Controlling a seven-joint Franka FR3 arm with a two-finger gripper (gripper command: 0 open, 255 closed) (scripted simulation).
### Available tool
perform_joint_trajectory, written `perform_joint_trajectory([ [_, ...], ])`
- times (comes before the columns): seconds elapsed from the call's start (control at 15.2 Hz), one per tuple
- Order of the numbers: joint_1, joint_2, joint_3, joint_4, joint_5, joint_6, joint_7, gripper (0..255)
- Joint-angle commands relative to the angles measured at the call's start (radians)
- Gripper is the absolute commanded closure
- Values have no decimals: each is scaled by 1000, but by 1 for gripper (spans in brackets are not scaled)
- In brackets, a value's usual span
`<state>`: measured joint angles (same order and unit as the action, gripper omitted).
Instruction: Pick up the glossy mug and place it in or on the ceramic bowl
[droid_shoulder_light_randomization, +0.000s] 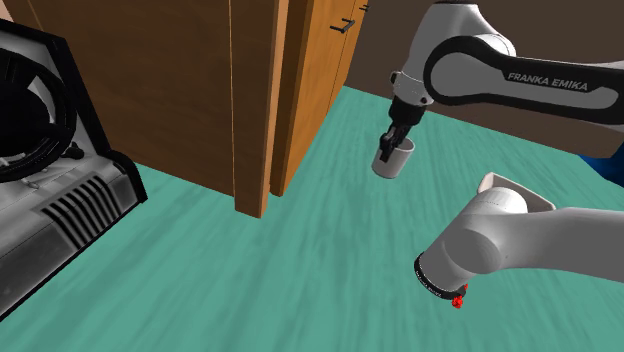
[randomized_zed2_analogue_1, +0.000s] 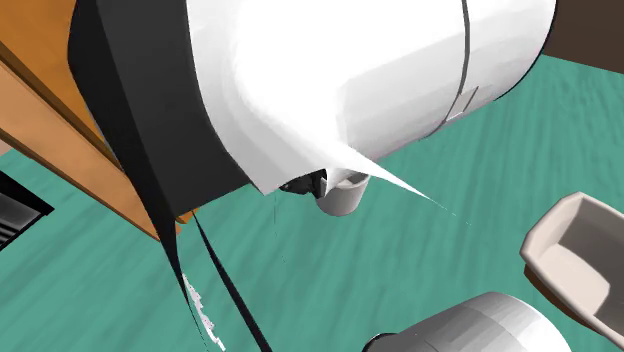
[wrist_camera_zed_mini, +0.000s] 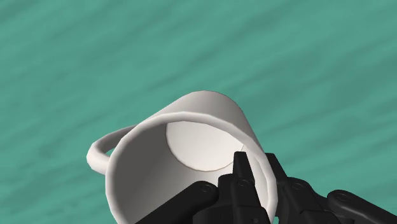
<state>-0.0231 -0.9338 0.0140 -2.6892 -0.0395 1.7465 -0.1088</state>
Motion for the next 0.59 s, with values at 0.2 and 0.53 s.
perform_joint_trajectory([
  [0.2,0,5,1,72,1,-67,-2,255],
  [0.53,-28,-82,-56,60,-47,-139,-62,255],
])
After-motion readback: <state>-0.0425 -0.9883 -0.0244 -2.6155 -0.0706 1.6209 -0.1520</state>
